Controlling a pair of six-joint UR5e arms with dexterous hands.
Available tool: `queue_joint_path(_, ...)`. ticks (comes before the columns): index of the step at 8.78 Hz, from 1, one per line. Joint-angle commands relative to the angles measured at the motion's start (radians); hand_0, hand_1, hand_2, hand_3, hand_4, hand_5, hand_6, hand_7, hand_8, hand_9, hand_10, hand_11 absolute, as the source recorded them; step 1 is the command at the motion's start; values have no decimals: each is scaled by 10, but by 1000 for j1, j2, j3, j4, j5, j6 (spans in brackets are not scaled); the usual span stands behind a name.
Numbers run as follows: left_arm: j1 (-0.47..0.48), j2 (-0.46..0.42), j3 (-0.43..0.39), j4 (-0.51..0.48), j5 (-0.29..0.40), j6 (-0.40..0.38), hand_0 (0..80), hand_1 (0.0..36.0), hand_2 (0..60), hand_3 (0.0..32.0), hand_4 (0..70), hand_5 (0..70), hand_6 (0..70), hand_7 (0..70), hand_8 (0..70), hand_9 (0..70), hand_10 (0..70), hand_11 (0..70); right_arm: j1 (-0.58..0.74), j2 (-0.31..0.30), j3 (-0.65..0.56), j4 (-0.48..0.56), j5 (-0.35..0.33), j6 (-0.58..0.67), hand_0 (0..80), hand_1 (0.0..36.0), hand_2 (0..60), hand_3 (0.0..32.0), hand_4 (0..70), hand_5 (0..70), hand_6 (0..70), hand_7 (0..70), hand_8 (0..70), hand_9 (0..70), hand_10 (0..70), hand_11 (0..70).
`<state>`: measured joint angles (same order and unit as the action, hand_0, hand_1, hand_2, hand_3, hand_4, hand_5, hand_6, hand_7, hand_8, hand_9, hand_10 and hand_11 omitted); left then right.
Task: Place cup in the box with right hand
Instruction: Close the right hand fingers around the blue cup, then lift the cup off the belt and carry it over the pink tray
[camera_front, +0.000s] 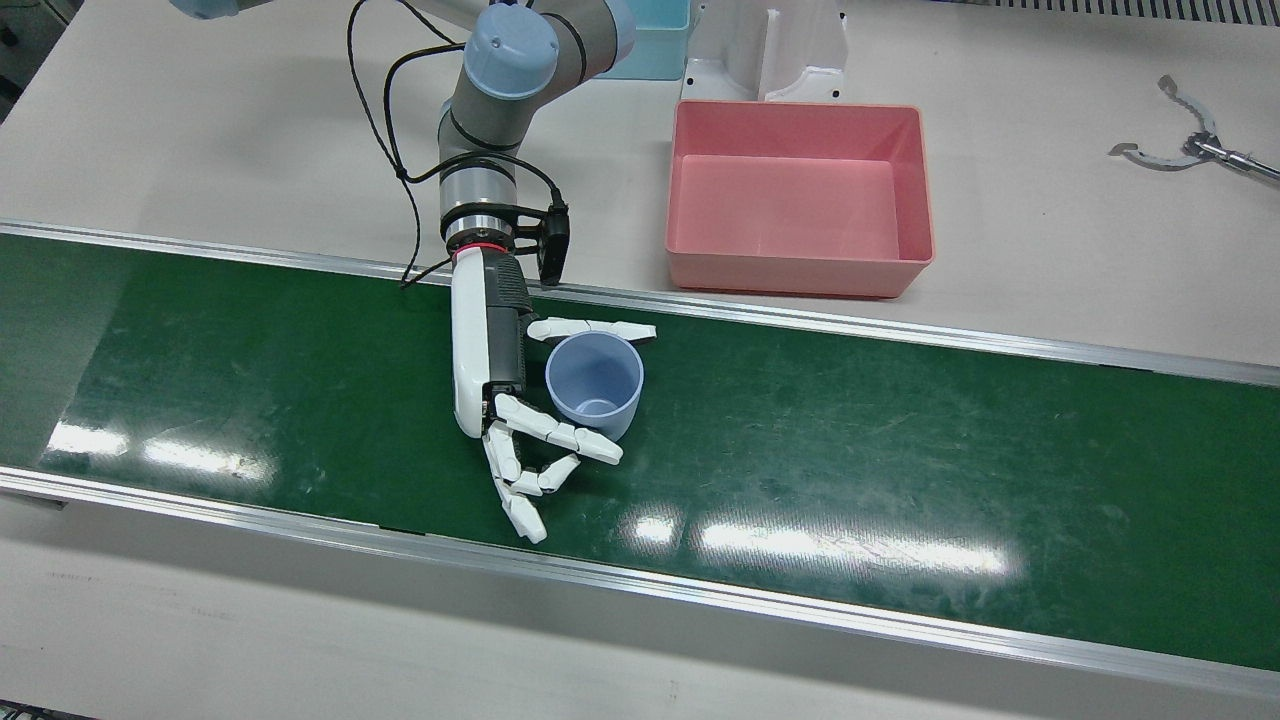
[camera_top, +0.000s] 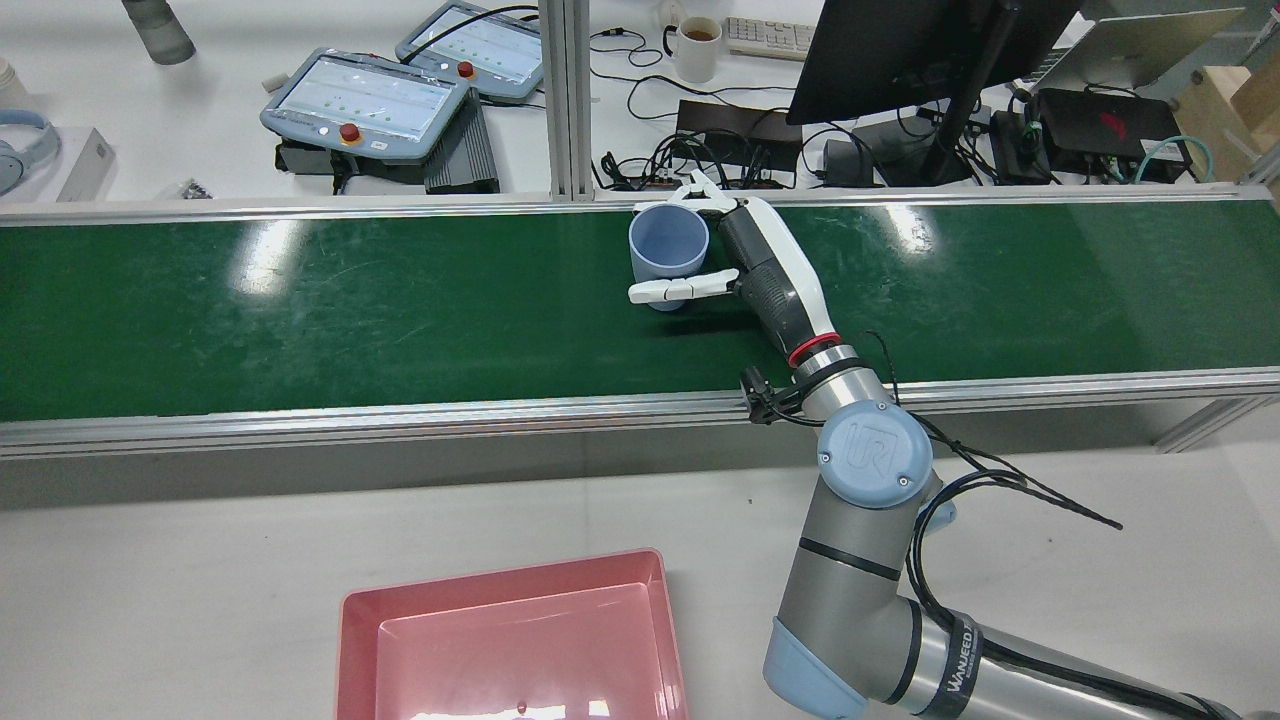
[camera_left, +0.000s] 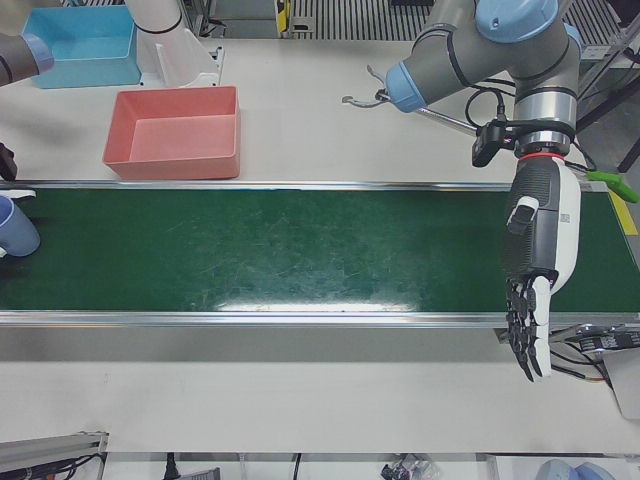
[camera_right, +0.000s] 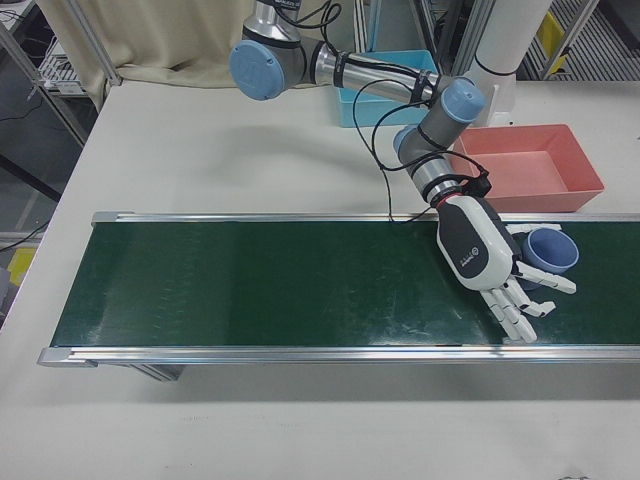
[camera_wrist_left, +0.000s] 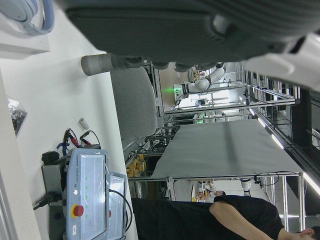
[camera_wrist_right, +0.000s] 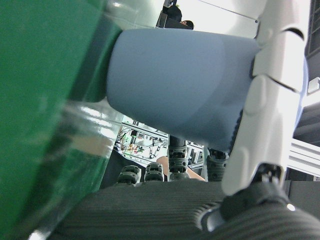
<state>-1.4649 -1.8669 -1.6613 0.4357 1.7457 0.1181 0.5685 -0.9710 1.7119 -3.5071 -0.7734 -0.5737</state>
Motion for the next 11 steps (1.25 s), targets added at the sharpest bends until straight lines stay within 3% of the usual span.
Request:
queue_joint_path(1, 0, 0, 0, 0, 0, 0, 0, 0, 0, 0, 0, 0, 0, 0, 0, 0, 0, 0, -1, 0, 0, 3, 0, 0, 628, 281, 281, 0, 385, 97, 186, 700, 172, 356, 121, 200)
queue_joint_path(2, 0, 0, 0, 0, 0, 0, 0, 0, 0, 0, 0, 0, 0, 0, 0, 0, 0, 0, -1, 8, 0, 5, 0, 0, 649, 358, 600, 0, 408, 124, 210, 700, 247, 452, 166, 270)
queue_joint_path(3, 0, 0, 0, 0, 0, 0, 0, 0, 0, 0, 0, 0, 0, 0, 0, 0, 0, 0, -1, 15, 3, 7, 0, 0, 590, 360, 600, 0, 447, 148, 254, 700, 346, 578, 223, 354)
queue_joint_path(4, 0, 0, 0, 0, 0, 0, 0, 0, 0, 0, 0, 0, 0, 0, 0, 0, 0, 0, -1, 21, 5, 11, -1, 0, 638, 360, 600, 0, 510, 190, 335, 700, 536, 700, 340, 511)
queue_joint_path(5, 1, 0, 0, 0, 0, 0, 0, 0, 0, 0, 0, 0, 0, 0, 0, 0, 0, 0, -1, 23, 9, 25, -1, 0, 696, 360, 600, 0, 582, 205, 360, 700, 612, 700, 402, 590)
queue_joint_path(6, 2, 0, 0, 0, 0, 0, 0, 0, 0, 0, 0, 0, 0, 0, 0, 0, 0, 0, -1, 20, 12, 58, -1, 0, 791, 360, 600, 0, 653, 214, 372, 700, 648, 700, 426, 625)
queue_joint_path(7, 0, 0, 0, 0, 0, 0, 0, 0, 0, 0, 0, 0, 0, 0, 0, 0, 0, 0, -2, 25, 26, 62, -1, -2, 800, 360, 600, 0, 700, 230, 402, 700, 700, 700, 478, 700)
queue_joint_path(8, 0, 0, 0, 0, 0, 0, 0, 0, 0, 0, 0, 0, 0, 0, 0, 0, 0, 0, -2, 25, 55, 62, -1, -6, 800, 360, 600, 0, 700, 256, 456, 700, 700, 700, 565, 700)
queue_joint_path(11, 0, 0, 0, 0, 0, 0, 0, 0, 0, 0, 0, 0, 0, 0, 0, 0, 0, 0, -74, 61, 165, 62, -12, -75, 800, 360, 600, 0, 700, 253, 455, 700, 700, 700, 548, 700)
